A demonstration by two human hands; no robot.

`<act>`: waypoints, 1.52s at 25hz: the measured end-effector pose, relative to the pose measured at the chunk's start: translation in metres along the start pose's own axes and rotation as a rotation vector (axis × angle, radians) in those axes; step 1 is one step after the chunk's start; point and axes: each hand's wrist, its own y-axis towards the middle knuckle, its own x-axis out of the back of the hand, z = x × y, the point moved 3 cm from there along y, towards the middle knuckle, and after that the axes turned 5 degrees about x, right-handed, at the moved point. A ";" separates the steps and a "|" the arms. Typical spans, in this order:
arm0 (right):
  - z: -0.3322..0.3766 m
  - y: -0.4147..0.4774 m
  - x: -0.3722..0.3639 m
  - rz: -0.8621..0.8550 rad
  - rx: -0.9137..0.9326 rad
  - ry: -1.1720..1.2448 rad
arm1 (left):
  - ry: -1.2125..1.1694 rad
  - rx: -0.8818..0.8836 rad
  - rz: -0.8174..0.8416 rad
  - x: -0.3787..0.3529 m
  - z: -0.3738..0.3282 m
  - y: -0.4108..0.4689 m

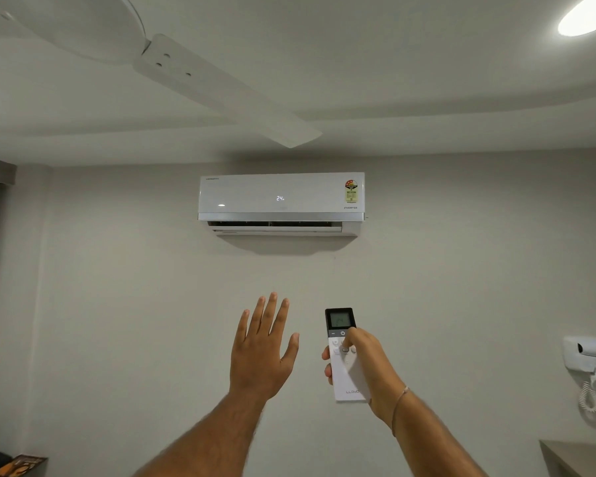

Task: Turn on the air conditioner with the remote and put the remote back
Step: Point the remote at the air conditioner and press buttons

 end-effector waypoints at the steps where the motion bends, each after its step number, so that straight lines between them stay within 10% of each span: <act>1: -0.001 0.000 0.000 0.004 -0.003 -0.003 | -0.003 0.001 -0.001 0.000 -0.001 0.000; 38: 0.003 -0.007 -0.007 -0.014 -0.008 0.058 | 0.003 0.025 -0.044 0.016 0.007 0.013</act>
